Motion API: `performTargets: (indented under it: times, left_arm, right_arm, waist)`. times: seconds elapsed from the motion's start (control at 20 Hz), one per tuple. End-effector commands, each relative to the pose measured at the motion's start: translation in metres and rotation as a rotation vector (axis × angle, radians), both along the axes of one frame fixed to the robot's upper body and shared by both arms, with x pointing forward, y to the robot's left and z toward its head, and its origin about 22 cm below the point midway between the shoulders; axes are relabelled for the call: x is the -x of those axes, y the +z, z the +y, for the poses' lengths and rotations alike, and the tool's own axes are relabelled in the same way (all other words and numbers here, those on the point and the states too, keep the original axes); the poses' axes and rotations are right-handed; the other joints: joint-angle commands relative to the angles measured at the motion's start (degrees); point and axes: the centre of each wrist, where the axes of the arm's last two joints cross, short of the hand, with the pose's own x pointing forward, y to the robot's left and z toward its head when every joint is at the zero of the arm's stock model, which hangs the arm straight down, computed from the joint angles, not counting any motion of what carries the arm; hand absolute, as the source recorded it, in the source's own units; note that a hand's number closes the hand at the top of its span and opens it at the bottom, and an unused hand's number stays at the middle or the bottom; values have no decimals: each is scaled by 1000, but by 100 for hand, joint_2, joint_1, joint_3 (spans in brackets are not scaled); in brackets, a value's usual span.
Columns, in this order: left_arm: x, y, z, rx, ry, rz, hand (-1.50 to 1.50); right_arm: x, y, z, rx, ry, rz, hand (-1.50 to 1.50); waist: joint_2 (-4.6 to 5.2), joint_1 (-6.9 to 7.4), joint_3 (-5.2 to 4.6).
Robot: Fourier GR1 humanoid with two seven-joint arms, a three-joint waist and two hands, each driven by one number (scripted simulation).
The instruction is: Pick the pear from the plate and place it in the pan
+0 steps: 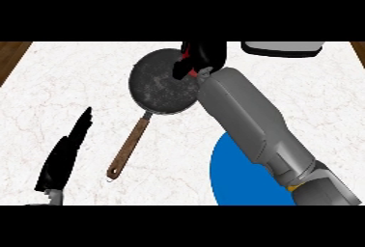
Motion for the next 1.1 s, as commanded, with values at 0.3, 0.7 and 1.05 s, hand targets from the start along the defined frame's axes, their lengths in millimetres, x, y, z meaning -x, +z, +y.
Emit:
performTargets:
  times: [0.3,0.7,1.05]
  left_arm:
    - [-9,13,-8,-10,-64,-33,0]
    - [-24,17,-20,-3,-111,-51,0]
    - [-22,12,-30,-5,-103,-23,0]
  right_arm:
    - [-16,-52,-15,79,36,198,150]
    - [-21,-59,-36,-390,-69,369,-150]
    - [-24,-48,-35,-527,-80,61,-150]
  waist:
    - [107,396,-1]
    - [229,645,12]
    - [180,594,15]
